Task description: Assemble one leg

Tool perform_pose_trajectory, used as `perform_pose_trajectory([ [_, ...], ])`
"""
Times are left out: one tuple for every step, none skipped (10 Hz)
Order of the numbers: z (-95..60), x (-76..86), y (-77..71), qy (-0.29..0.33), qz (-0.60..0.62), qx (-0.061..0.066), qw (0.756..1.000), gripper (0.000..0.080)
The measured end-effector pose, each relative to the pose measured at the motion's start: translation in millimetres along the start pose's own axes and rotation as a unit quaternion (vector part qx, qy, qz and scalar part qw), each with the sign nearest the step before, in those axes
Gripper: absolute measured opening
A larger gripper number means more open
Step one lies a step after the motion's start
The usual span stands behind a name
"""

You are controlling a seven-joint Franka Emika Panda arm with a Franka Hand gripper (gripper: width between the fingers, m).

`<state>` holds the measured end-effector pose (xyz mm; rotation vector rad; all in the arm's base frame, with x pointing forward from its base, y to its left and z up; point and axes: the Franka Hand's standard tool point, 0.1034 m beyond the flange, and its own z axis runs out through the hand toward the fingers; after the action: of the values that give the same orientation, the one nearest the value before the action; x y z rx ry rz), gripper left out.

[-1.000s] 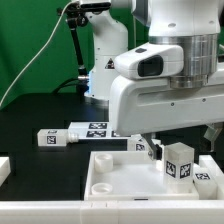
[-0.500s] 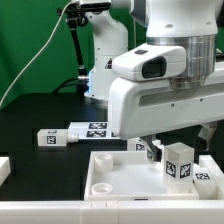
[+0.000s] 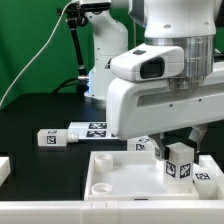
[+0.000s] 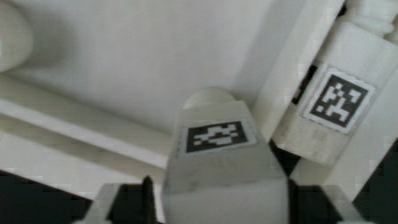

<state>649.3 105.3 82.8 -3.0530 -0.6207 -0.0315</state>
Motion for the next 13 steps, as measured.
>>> perform_pose_trajectory([
  [0.0, 0.0, 0.1, 0.0, 0.0, 0.0, 1.0, 0.0282],
  [0.0, 0.0, -0.1, 0.0, 0.012, 0.001, 1.0, 0.0282],
  [0.0, 0.1, -0.2, 0.0, 0.05, 0.001, 0.999, 0.0282],
  [0.0, 0.2, -0.6, 0.0, 0.095, 0.002, 0.995, 0.0282],
  [0.0, 0.2, -0.6, 0.0, 0.127, 0.002, 0.992, 0.0282],
  [0.2, 0.1, -1.3, 0.0, 0.157, 0.002, 0.988, 0.0282],
  [0.2, 0.2, -3.1, 0.001, 0.231, 0.003, 0.973, 0.0282],
  [0.4, 0.5, -4.2, 0.002, 0.286, 0.003, 0.958, 0.0282],
  [0.4, 1.4, -5.7, 0.004, 0.332, 0.003, 0.943, 0.0282],
  [0.3, 1.8, -6.9, 0.004, 0.396, 0.005, 0.918, 0.0282],
  [0.4, 1.9, -7.2, 0.003, 0.445, 0.007, 0.896, 0.0282],
  [0.5, 2.0, -7.2, 0.002, 0.486, 0.009, 0.874, 0.0282],
  [0.6, 2.5, -8.4, 0.002, 0.543, 0.011, 0.84, 0.0282],
])
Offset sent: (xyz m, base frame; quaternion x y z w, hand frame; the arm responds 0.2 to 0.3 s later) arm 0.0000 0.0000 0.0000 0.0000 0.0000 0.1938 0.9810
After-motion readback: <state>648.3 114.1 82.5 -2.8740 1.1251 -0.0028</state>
